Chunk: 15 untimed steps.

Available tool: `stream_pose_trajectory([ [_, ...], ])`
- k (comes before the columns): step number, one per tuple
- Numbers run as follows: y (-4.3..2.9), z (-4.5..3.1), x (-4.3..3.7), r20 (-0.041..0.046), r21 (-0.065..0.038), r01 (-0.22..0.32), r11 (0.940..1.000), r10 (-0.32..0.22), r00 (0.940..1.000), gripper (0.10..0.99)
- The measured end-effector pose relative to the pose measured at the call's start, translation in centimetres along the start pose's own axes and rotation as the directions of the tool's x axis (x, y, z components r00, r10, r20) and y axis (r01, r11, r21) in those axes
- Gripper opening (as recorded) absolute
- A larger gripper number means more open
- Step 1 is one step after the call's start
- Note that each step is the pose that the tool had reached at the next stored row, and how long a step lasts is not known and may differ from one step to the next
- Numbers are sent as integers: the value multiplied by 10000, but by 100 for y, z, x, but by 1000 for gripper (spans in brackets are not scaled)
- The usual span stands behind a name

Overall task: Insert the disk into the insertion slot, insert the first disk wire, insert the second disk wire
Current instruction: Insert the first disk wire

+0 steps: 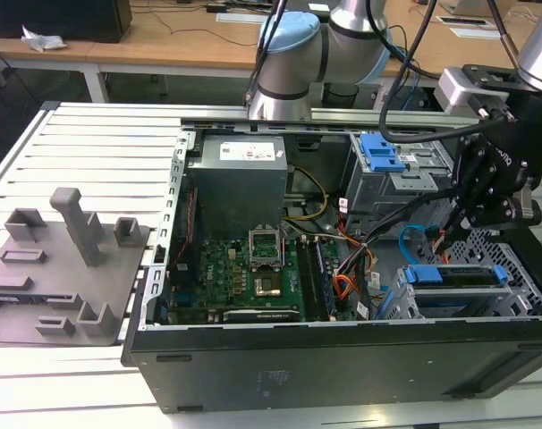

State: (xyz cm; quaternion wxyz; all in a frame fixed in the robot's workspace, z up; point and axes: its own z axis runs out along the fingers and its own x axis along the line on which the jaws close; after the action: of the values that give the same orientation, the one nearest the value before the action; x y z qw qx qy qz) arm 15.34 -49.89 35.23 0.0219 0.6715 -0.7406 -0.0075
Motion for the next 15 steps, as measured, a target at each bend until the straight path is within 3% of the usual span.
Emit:
stream_pose_trajectory([
  [3, -76, -5, -10, -2, 0, 0, 10000, 0, 10000, 173],
  [9, -80, -5, -9, -2, 0, -1, 10000, 1, 10000, 173],
  [15, -90, -3, 81, -2, 0, 0, 10000, 0, 10000, 173],
])
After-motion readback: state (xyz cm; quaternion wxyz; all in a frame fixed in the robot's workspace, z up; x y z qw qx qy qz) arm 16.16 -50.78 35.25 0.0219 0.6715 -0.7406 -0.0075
